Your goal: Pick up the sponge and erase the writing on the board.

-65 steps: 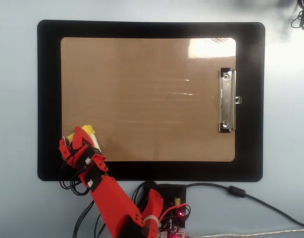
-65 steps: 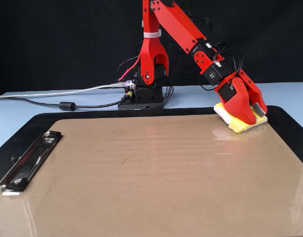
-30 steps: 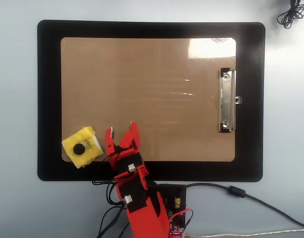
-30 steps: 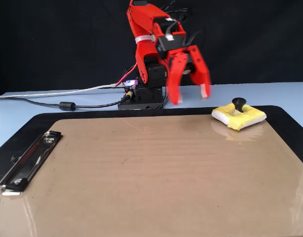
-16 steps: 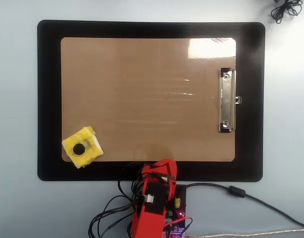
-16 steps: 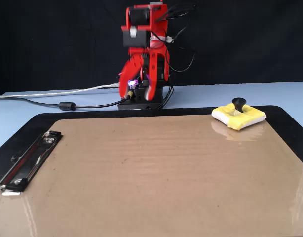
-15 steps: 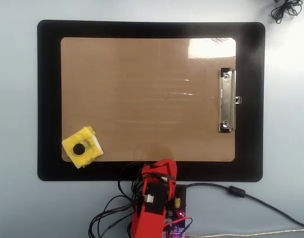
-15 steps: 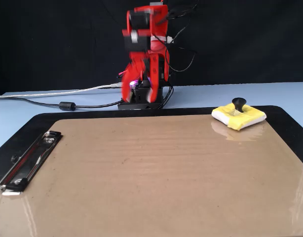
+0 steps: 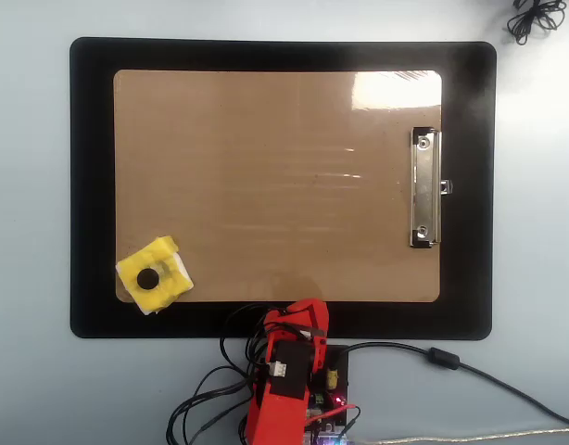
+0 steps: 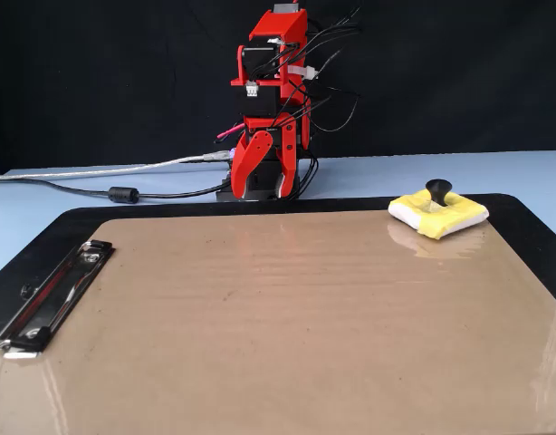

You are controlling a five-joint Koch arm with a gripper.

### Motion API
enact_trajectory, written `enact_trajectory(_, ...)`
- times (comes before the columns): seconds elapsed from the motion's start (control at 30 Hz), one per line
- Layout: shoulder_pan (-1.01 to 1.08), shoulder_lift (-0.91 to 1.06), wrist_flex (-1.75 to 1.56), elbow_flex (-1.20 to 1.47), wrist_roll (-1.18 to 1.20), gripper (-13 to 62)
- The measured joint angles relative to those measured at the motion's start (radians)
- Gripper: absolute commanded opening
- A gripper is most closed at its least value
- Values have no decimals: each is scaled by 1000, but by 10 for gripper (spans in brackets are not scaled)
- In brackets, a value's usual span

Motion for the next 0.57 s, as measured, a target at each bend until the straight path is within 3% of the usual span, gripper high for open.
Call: enact_trajectory(0.57,0,0,-3,38,0,344)
